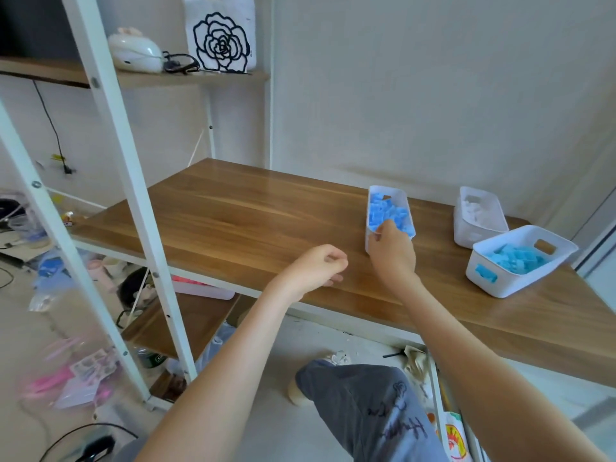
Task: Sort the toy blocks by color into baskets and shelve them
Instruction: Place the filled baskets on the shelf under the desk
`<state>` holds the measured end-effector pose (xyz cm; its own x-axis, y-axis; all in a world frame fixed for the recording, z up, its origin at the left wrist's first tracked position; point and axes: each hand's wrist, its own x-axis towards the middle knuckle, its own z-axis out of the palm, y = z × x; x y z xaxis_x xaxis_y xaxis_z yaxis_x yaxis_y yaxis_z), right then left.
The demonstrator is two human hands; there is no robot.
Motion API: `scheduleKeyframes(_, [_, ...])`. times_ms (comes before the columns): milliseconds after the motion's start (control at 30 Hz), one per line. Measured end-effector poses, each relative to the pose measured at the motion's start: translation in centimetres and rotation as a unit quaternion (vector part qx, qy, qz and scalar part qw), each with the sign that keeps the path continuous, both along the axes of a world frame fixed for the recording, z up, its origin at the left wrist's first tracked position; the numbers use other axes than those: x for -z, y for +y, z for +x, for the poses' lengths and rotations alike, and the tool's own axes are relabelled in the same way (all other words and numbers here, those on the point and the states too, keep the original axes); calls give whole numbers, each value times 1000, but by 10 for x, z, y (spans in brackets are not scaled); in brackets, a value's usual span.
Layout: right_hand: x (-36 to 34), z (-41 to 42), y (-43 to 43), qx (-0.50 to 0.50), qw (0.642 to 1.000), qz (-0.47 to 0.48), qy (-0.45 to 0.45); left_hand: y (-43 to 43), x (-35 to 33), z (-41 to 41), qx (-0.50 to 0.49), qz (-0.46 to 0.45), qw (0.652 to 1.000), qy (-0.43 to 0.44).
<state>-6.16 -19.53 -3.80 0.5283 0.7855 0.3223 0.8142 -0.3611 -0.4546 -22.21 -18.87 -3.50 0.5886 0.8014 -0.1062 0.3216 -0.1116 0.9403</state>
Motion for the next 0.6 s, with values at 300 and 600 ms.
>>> scheduleKeyframes(300, [-1, -48, -15, -104, 992, 36, -59, -2, -1, -46, -146, 13, 986, -81])
scheduleKeyframes(600, [3, -80, -46, -142, 985, 86, 44, -15, -8, -46, -208, -138, 957, -149])
